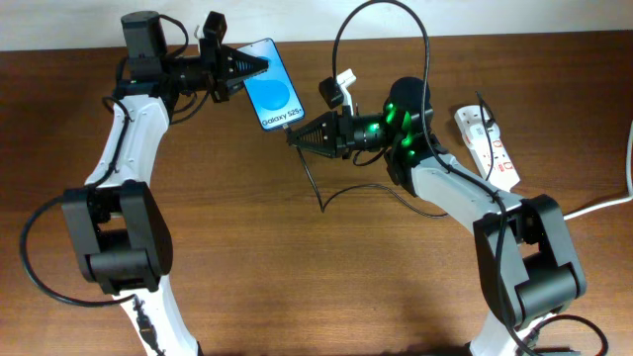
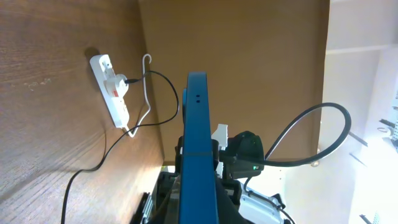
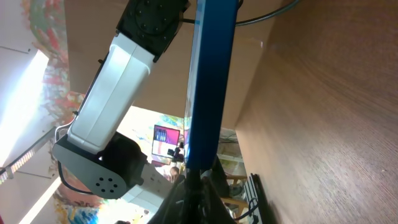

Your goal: Plug charger to phone and switch on socket

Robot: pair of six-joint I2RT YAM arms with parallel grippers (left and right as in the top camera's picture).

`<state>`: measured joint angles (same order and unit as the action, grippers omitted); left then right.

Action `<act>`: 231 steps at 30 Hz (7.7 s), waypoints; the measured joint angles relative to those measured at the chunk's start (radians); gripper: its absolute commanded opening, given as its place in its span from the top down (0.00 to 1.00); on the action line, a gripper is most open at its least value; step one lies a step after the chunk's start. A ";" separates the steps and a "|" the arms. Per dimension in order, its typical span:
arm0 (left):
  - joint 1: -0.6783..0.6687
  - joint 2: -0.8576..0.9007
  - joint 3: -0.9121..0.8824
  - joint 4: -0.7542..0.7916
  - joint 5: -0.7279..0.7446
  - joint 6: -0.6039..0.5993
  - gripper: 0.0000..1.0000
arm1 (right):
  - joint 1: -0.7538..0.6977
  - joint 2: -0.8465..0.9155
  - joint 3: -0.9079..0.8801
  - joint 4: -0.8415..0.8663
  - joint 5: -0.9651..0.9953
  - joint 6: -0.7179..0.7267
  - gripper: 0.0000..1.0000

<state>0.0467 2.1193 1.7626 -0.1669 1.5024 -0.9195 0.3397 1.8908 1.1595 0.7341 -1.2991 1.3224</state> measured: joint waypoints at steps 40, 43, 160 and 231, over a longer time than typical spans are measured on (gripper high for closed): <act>-0.048 0.000 0.000 0.000 -0.017 0.052 1.00 | -0.040 0.000 0.000 -0.153 0.201 -0.071 0.96; -0.032 0.000 0.000 0.037 -0.013 0.055 1.00 | -0.040 0.000 0.000 -0.151 0.150 -0.071 0.96; -0.029 -0.017 0.000 -0.084 0.005 0.122 1.00 | 0.015 -0.216 0.029 -0.721 0.220 -0.492 0.96; 0.050 -0.018 0.000 0.051 0.002 0.138 1.00 | 0.045 0.067 0.332 -1.624 1.149 -1.280 0.34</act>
<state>0.0963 2.1017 1.7622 -0.1162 1.5040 -0.7815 0.3843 1.9575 1.4918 -0.8894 -0.1501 0.0425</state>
